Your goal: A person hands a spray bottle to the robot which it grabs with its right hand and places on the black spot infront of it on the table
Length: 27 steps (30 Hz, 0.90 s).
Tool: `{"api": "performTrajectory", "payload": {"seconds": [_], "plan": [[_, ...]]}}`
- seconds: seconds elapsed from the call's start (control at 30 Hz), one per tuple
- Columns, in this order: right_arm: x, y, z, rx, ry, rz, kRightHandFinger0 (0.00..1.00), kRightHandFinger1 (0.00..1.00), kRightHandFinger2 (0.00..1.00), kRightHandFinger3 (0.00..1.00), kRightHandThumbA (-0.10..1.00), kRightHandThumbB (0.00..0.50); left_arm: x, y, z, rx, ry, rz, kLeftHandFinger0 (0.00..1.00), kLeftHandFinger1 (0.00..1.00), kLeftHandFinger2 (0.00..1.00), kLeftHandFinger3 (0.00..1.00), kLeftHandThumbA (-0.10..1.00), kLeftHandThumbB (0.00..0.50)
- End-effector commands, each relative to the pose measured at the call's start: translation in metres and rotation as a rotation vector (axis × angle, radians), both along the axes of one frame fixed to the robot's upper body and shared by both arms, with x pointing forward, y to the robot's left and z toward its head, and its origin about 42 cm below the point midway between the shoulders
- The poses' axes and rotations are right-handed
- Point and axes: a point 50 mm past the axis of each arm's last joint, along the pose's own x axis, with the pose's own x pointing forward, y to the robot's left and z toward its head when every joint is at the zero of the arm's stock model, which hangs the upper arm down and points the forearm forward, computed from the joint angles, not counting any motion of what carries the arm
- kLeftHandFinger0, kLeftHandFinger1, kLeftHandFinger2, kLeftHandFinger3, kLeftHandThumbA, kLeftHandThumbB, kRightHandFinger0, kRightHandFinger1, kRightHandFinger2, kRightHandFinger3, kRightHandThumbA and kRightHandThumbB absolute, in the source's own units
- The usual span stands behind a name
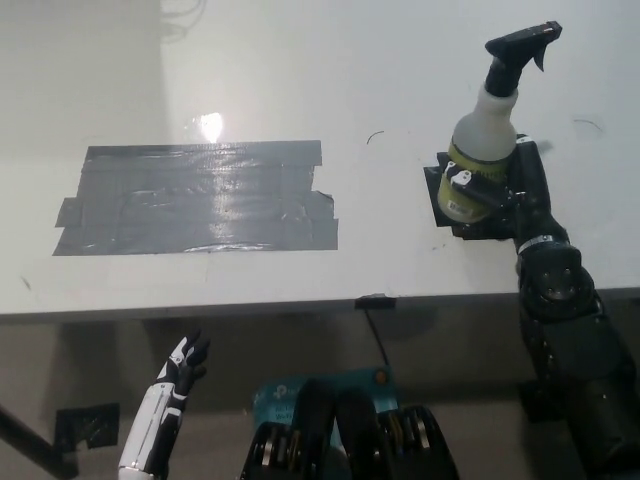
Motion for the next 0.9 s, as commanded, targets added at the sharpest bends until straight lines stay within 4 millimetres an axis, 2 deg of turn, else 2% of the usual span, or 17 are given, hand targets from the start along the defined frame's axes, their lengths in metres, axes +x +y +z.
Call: {"api": "performTrajectory", "payload": {"seconds": [0.0,0.03,0.1,0.17,0.27,0.4,0.5,0.53,0.73,0.77,0.87], "plan": [[0.006,-0.005,0.011,-0.020,-0.033,0.123,0.78,0.99,1.00,0.99,0.78,0.481,-0.002,0.002,0.006,0.016,-0.043,-0.012,1.00,1.00,1.00,1.00,1.00,0.011],[0.005,-0.006,0.010,-0.032,-0.013,0.144,1.00,1.00,1.00,1.00,0.79,0.482,-0.002,0.002,0.006,0.015,-0.043,-0.012,1.00,1.00,1.00,1.00,1.00,0.011],[0.002,-0.013,0.003,-0.040,0.065,0.206,1.00,1.00,1.00,1.00,0.80,0.499,-0.001,0.001,0.007,0.015,-0.043,-0.012,1.00,1.00,1.00,1.00,1.00,0.016],[-0.001,-0.018,-0.002,-0.058,0.085,0.229,1.00,1.00,1.00,1.00,0.84,0.471,-0.001,0.001,0.007,0.017,-0.045,-0.013,1.00,1.00,1.00,1.00,1.00,0.017],[-0.003,-0.028,-0.005,-0.049,0.127,0.244,1.00,1.00,1.00,1.00,0.87,0.459,0.000,0.001,0.008,0.015,-0.045,-0.013,1.00,1.00,1.00,1.00,1.00,0.029],[-0.008,-0.044,-0.010,-0.034,0.165,0.257,1.00,1.00,1.00,1.00,0.95,0.491,0.000,0.001,0.007,0.015,-0.048,-0.017,1.00,1.00,1.00,1.00,1.00,0.016],[-0.013,-0.056,-0.013,-0.009,0.185,0.265,1.00,1.00,1.00,1.00,0.99,0.494,0.000,0.001,0.007,0.017,-0.051,-0.021,1.00,1.00,1.00,1.00,1.00,0.013],[-0.017,-0.065,-0.014,0.012,0.195,0.265,1.00,1.00,1.00,1.00,0.98,0.488,0.000,0.001,0.006,0.019,-0.050,-0.021,1.00,1.00,1.00,1.00,1.00,0.011],[-0.040,-0.103,-0.003,0.076,0.153,0.234,1.00,1.00,1.00,1.00,1.00,0.500,0.001,0.001,0.006,0.018,-0.044,-0.019,1.00,1.00,1.00,1.00,1.00,0.021],[-0.046,-0.110,0.003,0.109,0.131,0.234,1.00,1.00,1.00,1.00,1.00,0.475,0.002,0.001,0.006,0.023,-0.045,-0.021,1.00,1.00,1.00,1.00,1.00,0.024],[-0.067,-0.129,0.020,0.172,0.036,0.237,1.00,1.00,1.00,1.00,1.00,0.440,0.003,0.002,0.006,0.027,-0.050,-0.022,1.00,1.00,1.00,1.00,1.00,0.011]]}}
